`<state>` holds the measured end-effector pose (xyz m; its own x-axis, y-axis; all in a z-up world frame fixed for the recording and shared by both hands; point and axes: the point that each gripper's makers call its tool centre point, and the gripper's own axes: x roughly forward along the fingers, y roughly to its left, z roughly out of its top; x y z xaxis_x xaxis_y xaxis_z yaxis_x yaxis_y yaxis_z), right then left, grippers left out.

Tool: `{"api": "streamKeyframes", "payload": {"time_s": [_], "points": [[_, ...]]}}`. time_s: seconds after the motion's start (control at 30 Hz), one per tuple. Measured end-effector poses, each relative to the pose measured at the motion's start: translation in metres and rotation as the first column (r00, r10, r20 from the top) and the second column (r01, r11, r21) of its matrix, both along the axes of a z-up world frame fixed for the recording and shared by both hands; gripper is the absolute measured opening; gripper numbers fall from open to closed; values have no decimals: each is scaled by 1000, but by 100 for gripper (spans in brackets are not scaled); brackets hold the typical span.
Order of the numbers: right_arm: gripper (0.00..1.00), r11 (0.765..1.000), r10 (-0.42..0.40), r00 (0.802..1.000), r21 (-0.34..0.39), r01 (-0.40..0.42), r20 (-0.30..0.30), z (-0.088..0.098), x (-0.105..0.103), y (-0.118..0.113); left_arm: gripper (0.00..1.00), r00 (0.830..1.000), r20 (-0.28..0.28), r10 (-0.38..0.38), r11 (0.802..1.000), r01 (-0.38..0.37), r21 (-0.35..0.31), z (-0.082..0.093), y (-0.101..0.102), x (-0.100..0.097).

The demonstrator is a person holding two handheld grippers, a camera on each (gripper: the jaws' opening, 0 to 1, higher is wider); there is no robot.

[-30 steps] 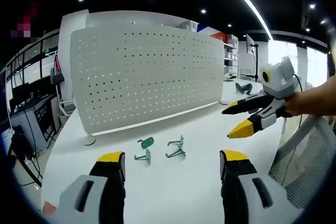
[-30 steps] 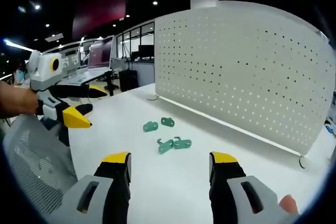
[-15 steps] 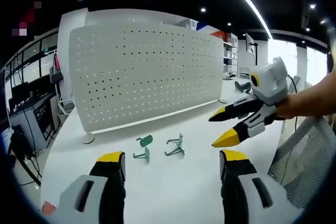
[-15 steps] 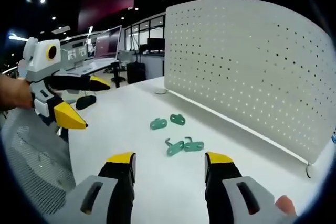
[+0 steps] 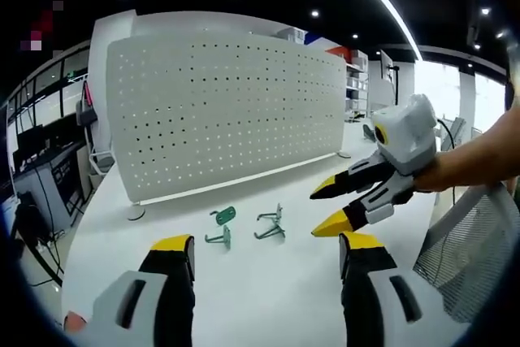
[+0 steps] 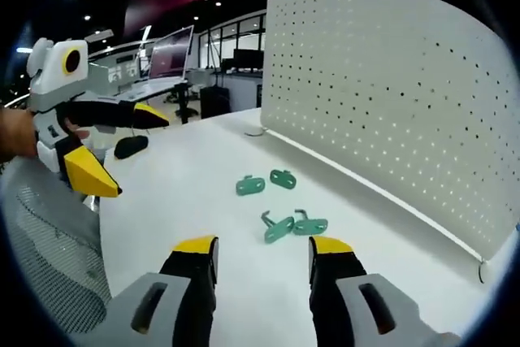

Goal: Insert the hook assembly into the mounting plate slot until the hook locks in place.

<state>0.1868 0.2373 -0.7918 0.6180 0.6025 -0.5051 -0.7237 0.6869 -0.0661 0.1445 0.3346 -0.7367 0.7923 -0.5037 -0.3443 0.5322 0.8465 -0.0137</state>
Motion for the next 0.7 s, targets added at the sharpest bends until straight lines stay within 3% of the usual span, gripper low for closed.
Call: {"api": "streamKeyframes", "payload": {"time_s": [0.7], "points": [[28, 999, -4, 1000, -43, 4, -20, -20, 17, 17, 74, 1000, -15, -15, 1000, 15, 6, -4, -3, -2]]}}
